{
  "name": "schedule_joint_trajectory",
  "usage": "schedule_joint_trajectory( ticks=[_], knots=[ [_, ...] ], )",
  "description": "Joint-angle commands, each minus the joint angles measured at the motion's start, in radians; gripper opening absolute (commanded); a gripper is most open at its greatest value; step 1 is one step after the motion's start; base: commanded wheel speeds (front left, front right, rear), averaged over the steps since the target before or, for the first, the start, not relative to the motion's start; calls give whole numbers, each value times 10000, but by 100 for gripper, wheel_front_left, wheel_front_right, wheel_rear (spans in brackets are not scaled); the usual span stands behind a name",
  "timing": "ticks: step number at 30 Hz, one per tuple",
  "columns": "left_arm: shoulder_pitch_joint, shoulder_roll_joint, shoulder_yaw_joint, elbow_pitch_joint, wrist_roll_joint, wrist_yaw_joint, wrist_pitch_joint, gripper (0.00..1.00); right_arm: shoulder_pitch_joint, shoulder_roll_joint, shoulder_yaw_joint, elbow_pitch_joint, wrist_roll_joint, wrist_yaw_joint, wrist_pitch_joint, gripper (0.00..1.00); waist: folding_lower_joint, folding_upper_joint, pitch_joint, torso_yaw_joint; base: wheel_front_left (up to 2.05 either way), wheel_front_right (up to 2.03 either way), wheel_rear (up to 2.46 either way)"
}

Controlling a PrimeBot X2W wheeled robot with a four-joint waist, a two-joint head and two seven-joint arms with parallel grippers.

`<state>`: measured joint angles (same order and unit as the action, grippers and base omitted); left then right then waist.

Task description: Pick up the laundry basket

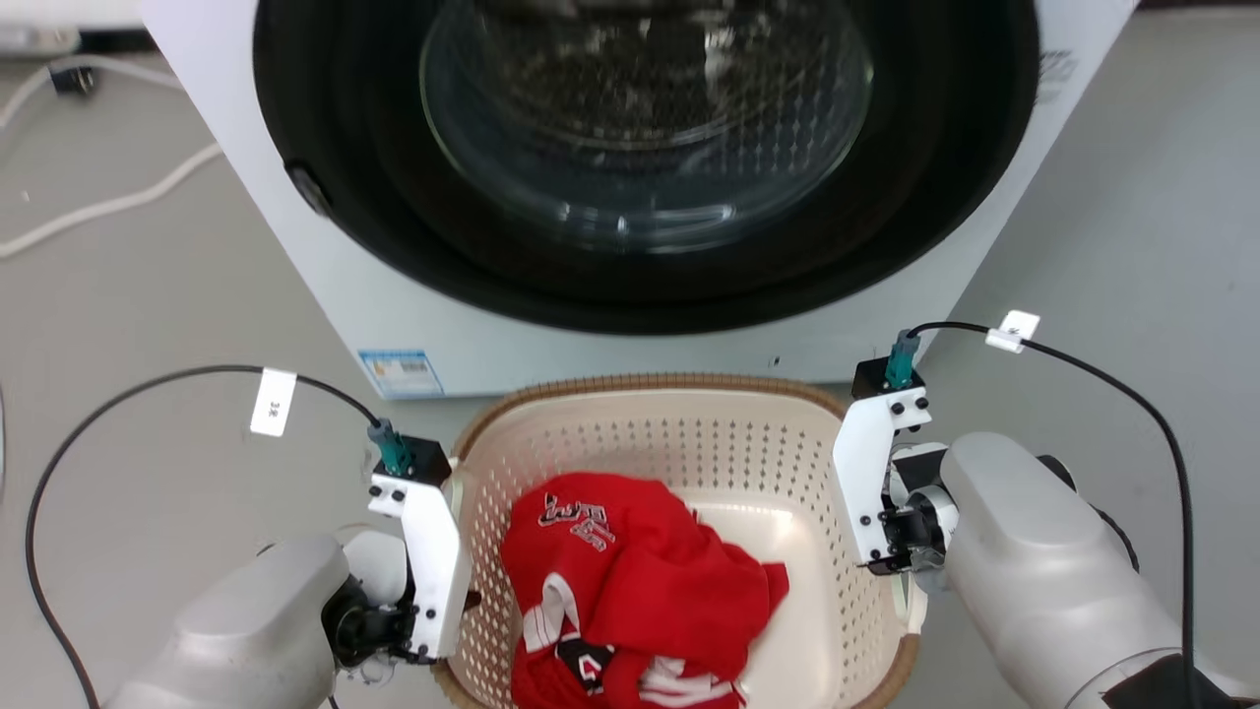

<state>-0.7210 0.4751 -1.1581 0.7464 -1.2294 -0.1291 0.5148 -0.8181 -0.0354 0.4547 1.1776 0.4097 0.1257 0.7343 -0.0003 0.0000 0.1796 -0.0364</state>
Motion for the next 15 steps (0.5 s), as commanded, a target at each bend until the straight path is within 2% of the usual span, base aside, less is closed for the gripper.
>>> schedule_joint_trajectory(
  ticks=[1, 7, 15],
  knots=[
    [53, 362, -52, 79, -47, -12, 107, 0, 161, -271, 209, 46, 0, 93, 257, 0, 3, 0, -558, -97, 0, 0, 0],
    [456, 462, -438, 83, -596, -12, 746, 0, 569, -269, 915, -87, 505, 110, 962, 0, 3, 0, -1486, -73, 0, 0, 0],
    [691, 564, -669, 138, -944, -12, 1221, 0, 710, -262, 1456, -298, 1085, 110, 1168, 0, 3, 0, -2093, -3, 0, 0, 0]
  ],
)
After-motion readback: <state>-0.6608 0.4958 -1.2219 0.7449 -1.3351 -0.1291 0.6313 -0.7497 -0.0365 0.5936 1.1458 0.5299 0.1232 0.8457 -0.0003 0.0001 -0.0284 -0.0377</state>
